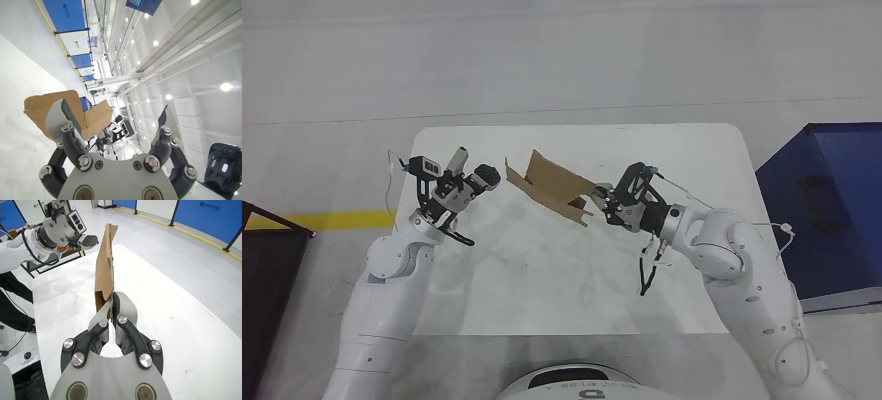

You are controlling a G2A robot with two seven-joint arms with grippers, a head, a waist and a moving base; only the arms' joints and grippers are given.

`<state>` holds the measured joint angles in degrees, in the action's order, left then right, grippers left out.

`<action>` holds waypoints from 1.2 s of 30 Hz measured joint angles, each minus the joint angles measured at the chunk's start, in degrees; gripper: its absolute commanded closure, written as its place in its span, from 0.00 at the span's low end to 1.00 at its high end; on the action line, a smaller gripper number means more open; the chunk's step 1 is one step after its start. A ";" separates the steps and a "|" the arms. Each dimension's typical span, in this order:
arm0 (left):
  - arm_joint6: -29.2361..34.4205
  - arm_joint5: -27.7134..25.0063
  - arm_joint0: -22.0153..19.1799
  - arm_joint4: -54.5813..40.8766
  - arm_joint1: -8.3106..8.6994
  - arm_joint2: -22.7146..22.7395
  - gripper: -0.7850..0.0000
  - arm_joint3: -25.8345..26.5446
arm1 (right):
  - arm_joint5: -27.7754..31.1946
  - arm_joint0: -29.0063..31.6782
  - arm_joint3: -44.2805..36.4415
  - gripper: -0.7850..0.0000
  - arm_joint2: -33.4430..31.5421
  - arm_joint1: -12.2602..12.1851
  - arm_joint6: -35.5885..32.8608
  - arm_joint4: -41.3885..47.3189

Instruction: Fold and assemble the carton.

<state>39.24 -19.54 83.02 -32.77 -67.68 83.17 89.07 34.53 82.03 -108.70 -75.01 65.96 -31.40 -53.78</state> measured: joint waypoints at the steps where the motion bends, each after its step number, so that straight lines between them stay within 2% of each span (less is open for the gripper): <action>1: 0.08 0.41 0.27 0.21 0.08 0.39 0.00 0.68 | -0.55 0.10 0.41 1.00 0.23 -0.04 -0.57 -0.58; 3: 0.55 1.29 0.58 0.78 0.25 1.00 0.00 1.74 | -1.95 -0.41 0.04 1.00 1.45 -0.17 -2.80 -4.42; 5: 1.35 2.91 0.82 1.25 0.45 1.61 0.00 2.73 | -3.43 -1.37 -3.00 1.00 2.75 -0.36 -2.65 -14.39; 9: 3.21 7.22 0.65 0.30 0.76 2.43 0.00 4.16 | -7.86 -0.71 -10.58 1.00 4.09 -1.01 5.34 -39.06; 13: 5.61 10.49 0.36 -3.75 0.89 3.15 0.00 5.31 | -10.87 1.94 -16.25 1.00 8.66 -2.27 14.94 -68.65; 17: 9.95 16.73 0.11 -12.29 0.89 3.23 0.00 4.91 | -15.05 3.66 -16.54 1.00 12.94 -2.57 15.70 -87.92; 19: 11.92 20.08 -0.32 -18.00 0.81 3.52 0.00 3.73 | -15.24 3.70 -16.49 1.00 13.22 -2.56 15.50 -92.16; 21: 12.47 21.19 -0.70 -20.63 0.83 4.14 0.00 2.33 | -15.16 3.67 -16.49 1.00 13.05 -2.55 15.51 -91.52; 28: 12.05 20.74 -1.01 -19.78 1.06 5.31 0.00 1.13 | -14.74 3.78 -16.55 1.00 13.49 -2.57 17.41 -90.19; 31: 12.57 22.67 -2.68 -17.75 1.09 3.66 0.00 1.14 | -13.68 3.42 -16.60 1.00 14.50 -2.62 22.55 -89.92; 36: 11.97 24.70 -7.02 -15.33 0.72 -0.56 0.00 -1.41 | -13.43 2.49 -16.31 1.00 15.80 -2.48 26.84 -89.88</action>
<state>51.21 5.16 76.00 -48.10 -66.96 82.61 87.65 21.10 84.52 -125.01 -59.21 63.48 -4.56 -143.66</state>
